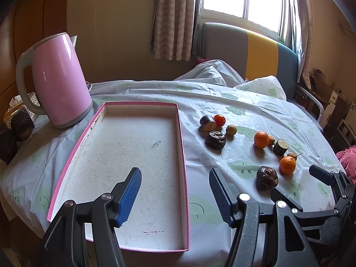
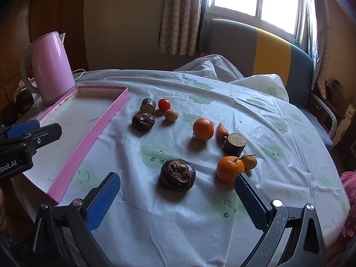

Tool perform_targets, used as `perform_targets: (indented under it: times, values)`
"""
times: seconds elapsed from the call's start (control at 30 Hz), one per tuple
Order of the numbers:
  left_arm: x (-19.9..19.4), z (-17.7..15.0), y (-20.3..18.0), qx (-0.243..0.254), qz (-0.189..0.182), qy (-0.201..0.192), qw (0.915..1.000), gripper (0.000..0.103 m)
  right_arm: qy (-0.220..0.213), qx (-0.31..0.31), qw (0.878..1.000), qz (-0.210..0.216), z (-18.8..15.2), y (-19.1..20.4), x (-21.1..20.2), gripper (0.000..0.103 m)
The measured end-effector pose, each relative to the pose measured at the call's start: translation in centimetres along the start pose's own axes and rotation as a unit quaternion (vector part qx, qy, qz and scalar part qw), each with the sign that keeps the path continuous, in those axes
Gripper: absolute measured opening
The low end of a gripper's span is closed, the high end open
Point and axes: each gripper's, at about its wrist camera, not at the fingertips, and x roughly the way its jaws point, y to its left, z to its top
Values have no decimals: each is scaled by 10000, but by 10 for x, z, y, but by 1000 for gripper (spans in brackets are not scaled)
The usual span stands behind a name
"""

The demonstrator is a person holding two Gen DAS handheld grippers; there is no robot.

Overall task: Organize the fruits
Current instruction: 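Move both tools toward the fruits beside the pink tray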

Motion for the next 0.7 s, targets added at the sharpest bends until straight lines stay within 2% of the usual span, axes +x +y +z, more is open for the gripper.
perform_targets:
  times: [0.3, 0.4, 0.6, 0.67, 0.7]
  values:
    - [1, 0, -11, 222, -95, -14, 9997, 65, 10, 186, 9997, -145, -1, -18, 1, 103]
    - [1, -1, -15, 282, -137, -8, 9995, 71, 21, 283, 9994, -175, -2, -27, 2, 103]
    - [5, -1, -24, 439, -280, 39, 9986, 71, 6, 515, 9985, -177, -3, -46, 2, 102]
    - [6, 0, -27, 462, -368, 55, 9982, 71, 23, 608, 9980, -165, -3, -55, 3, 92]
    - [7, 2, -30, 508, -384, 72, 9979, 76, 59, 680, 9975, -158, -4, -61, 4, 88]
